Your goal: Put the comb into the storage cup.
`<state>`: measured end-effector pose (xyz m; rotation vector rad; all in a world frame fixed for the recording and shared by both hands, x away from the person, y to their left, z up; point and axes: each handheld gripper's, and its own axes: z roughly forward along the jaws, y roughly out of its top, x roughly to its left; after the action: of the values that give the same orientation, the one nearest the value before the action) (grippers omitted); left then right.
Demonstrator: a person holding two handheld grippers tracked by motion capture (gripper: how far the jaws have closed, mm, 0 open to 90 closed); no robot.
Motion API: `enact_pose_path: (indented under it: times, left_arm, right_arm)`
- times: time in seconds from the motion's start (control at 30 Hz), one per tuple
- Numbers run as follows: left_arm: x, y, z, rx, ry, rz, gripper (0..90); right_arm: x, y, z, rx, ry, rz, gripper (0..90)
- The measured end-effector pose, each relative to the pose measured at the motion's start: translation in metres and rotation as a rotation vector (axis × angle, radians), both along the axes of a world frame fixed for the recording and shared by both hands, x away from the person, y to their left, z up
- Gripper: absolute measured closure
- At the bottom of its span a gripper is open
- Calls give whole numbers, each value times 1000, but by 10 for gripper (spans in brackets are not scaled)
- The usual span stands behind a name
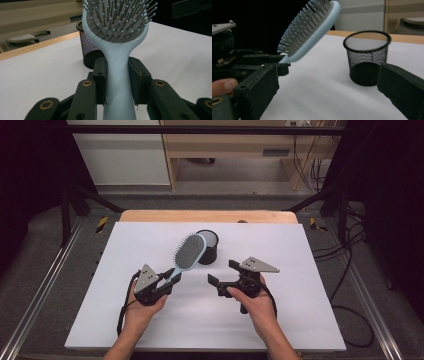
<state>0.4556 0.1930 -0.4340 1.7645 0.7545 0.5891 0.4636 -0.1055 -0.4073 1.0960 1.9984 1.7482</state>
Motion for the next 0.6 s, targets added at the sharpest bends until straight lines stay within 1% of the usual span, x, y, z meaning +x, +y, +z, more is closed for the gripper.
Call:
enact_pose_path:
  times: [0.03,0.07,0.13,0.17,0.23,0.4,0.6]
  left_arm:
    - [-1,-1,1,-5,-4,-2,692]
    - [-1,-1,1,-5,-4,-2,692]
    - [-2,-1,2,-6,-10,-3,692]
    - [-3,-1,2,-11,-12,-4,692]
    - [-3,-1,3,-11,-14,-5,692]
    - [-5,-1,4,-19,-18,-8,692]
    - [-7,-4,5,-21,-25,-18,692]
  right_arm:
    - [1,7,3,19,7,11,38]
    - [1,7,3,19,7,11,38]
    - [3,13,5,31,8,23,37]
    - [5,19,7,34,7,32,36]
    - [5,21,8,35,6,36,36]
    - [11,35,9,39,13,52,34]
    - [14,44,9,53,24,67,34]
